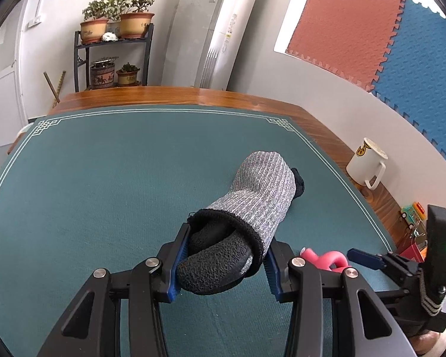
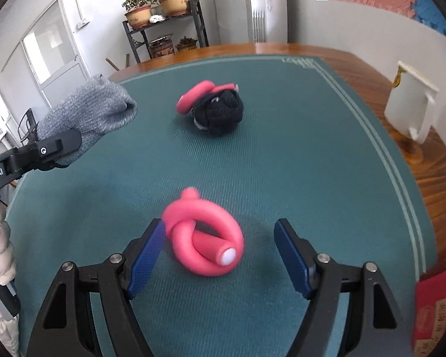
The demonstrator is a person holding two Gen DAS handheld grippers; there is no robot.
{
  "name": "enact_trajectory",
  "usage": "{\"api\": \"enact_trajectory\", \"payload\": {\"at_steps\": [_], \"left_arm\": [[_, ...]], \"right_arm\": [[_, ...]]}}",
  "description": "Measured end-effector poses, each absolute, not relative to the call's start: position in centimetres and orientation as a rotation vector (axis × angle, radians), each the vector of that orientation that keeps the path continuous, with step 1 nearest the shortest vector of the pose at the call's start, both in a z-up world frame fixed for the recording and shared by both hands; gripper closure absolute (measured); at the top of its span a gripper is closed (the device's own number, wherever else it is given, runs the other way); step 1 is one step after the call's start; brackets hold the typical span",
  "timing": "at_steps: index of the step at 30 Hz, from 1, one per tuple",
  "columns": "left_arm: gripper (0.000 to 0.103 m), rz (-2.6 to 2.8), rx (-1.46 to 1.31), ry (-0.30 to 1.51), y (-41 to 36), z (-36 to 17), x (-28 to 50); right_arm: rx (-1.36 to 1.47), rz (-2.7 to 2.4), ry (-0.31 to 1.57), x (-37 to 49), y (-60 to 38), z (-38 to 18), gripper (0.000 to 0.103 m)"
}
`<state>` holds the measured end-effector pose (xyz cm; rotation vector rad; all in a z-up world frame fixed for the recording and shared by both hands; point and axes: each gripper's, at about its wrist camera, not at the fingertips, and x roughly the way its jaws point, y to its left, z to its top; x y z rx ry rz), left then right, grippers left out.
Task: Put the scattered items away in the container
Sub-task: 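Grasp the grey-and-black sock with the left tool while the right tool grasps the pink foam knot, then carry the sock and pink knot over the red box and release both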
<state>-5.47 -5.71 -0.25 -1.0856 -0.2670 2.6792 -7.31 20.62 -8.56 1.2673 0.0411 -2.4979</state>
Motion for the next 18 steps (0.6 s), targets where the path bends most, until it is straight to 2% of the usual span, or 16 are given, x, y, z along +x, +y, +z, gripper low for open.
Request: {"api": "enact_trajectory", "payload": {"at_steps": [3, 4, 5, 6, 11, 18], "left_arm": [[0.057, 2.675, -1.095, -0.262, -5.5, -0.5, -5.5], [0.057, 2.673, -1.099, -0.261, -5.4, -0.5, -5.6], [0.057, 2.671, -1.103, -0.259, -5.2, -0.6, -5.6], [0.057, 2.67, -1.105, -0.256, -5.1, -0.7, -5.6], [0.057, 2.665, -1.109, -0.243, -4.7, -0.9, -5.4], [0.057, 2.655, -1.104, -0.224, -4.1, -0.9, -4.9]], "right_arm": [[1.265, -2.518, 0.134, -7.0, 19.6, -8.9, 0.028], [1.257, -2.52, 0.166, -6.8, 19.3, -8.9, 0.041], [1.249, -2.52, 0.191, -6.5, 19.1, -8.8, 0.05], [1.24, -2.52, 0.216, -6.3, 18.8, -8.8, 0.053], [1.202, -2.53, 0.199, -5.0, 18.7, -8.3, 0.054], [1.14, -2.666, 0.037, -1.2, 22.3, -5.6, 0.054]]}}
